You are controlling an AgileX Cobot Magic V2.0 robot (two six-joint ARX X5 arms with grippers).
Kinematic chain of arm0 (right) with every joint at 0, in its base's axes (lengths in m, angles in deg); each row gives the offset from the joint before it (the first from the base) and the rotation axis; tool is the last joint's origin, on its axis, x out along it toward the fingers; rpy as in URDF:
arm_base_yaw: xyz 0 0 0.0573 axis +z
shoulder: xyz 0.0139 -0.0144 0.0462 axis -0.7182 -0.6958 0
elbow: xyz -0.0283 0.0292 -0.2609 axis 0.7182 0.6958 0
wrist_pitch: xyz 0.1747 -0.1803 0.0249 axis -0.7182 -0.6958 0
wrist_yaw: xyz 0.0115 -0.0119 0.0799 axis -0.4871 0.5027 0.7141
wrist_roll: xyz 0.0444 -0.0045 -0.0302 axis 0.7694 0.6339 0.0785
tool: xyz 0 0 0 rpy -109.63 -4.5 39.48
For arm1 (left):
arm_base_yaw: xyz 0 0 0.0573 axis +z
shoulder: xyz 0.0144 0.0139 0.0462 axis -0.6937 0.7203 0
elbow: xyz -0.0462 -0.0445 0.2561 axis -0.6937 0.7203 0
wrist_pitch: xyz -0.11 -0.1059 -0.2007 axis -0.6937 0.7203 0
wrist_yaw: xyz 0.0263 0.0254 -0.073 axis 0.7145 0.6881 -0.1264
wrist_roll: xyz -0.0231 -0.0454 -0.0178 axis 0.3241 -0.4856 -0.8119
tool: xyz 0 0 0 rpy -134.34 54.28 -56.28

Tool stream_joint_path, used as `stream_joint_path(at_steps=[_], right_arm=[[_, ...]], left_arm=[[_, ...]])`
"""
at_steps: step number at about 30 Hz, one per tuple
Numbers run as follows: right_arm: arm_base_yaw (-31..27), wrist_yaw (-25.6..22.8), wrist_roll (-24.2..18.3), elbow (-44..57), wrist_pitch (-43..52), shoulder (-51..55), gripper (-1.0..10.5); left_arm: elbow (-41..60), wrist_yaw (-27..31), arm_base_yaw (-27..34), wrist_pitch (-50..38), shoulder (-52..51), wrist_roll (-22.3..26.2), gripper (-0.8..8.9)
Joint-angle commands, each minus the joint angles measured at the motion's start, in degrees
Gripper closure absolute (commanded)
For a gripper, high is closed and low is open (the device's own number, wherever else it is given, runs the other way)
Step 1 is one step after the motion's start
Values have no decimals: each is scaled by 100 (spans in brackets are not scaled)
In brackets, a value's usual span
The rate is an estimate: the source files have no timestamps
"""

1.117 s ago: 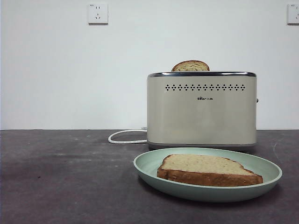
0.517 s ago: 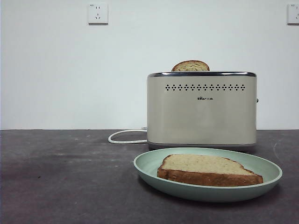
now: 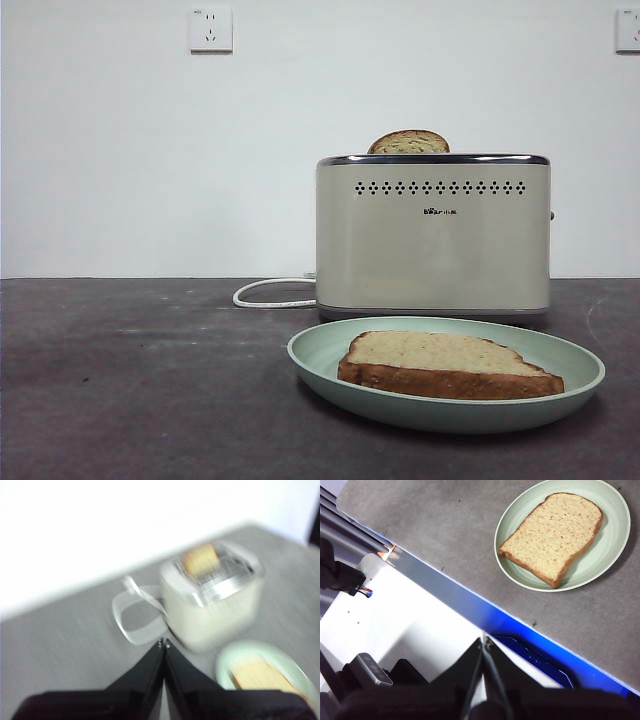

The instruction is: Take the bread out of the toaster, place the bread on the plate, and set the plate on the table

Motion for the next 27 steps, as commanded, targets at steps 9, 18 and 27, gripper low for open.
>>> stream_joint_path(at_steps=[9, 18, 27], right_arm=[[17, -15, -26, 35, 17, 4, 945], [17, -15, -26, 35, 17, 4, 945], [17, -15, -26, 35, 17, 4, 945]], left_arm=[[2520, -533, 2046, -3779, -1274, 726, 821], [5652, -527, 2612, -4809, -2715, 645, 821], [7298, -450, 2651, -4800, -3716, 254, 821]])
